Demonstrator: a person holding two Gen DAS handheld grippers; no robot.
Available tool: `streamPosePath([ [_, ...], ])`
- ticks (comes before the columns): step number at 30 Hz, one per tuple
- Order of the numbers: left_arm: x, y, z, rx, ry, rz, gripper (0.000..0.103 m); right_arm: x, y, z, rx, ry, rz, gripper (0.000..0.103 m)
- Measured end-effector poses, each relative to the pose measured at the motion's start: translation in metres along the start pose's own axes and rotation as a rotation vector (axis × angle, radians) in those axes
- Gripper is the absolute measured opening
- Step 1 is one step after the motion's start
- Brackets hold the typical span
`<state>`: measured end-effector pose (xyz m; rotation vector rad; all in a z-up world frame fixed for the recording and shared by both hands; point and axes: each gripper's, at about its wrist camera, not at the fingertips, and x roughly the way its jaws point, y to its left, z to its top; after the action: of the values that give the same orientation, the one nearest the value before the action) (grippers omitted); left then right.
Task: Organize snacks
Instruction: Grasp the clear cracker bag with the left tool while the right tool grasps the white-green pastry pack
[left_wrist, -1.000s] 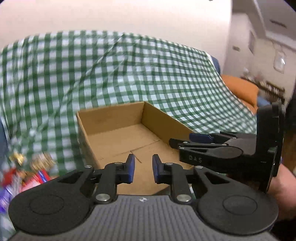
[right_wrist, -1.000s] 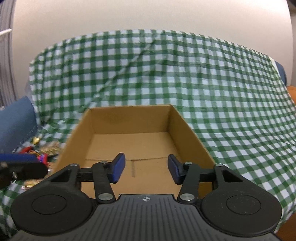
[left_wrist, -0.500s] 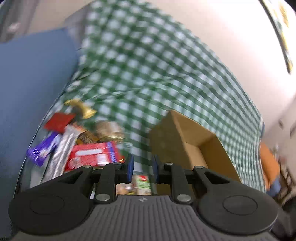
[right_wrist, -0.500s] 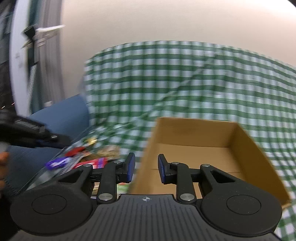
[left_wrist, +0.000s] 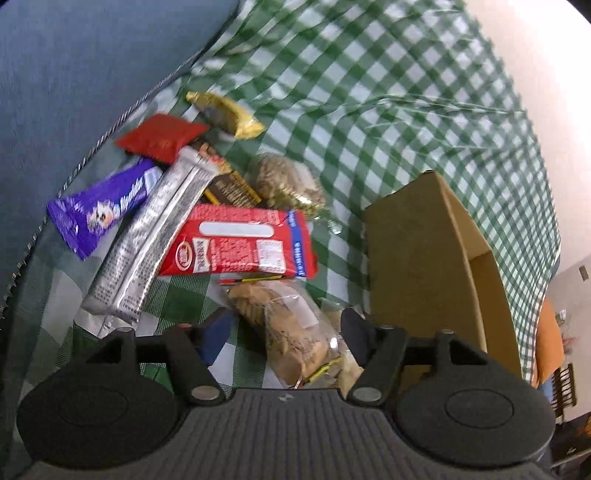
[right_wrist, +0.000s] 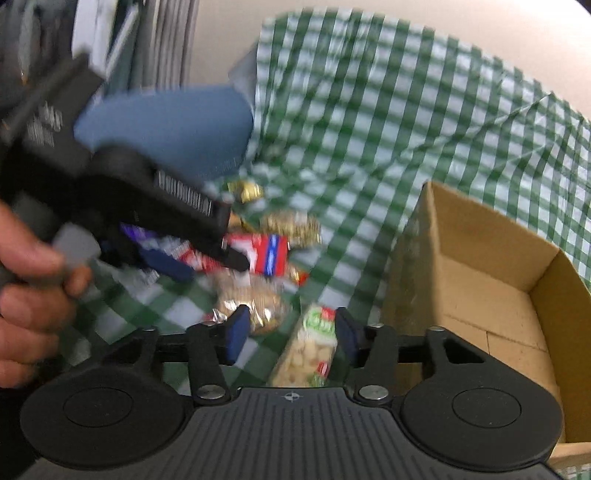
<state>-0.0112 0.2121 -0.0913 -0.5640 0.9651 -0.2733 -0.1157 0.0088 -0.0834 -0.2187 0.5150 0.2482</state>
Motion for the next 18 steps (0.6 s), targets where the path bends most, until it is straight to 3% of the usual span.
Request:
streamPosePath([
  [3, 0.009, 0.004, 0.002, -0.042, 0.027, -0.026, 0.076, 0.015, 0.011, -0.008, -0.027, 0.076, -0.041, 0.066],
  [7, 0.018, 0.003, 0.002, -0.057, 0.060, -0.032, 0.077, 0.033, 0.023, -0.018, -0.073, 0.154, -0.089, 0.068],
  [13, 0.031, -0.004, -0.001, -0.044, 0.075, -0.009, 0.078, 0.056, 0.024, -0.026, -0.035, 0.247, -0.096, 0.068],
  [16, 0.033, -0.004, -0.001, -0.037, 0.075, -0.013, 0.076, 0.057, 0.018, -0.025, 0.003, 0.258, -0.114, 0.064],
  [18, 0.032, -0.005, -0.001, -0.026, 0.071, -0.007, 0.072, 0.059, 0.012, -0.025, 0.039, 0.267, -0.113, 0.048],
])
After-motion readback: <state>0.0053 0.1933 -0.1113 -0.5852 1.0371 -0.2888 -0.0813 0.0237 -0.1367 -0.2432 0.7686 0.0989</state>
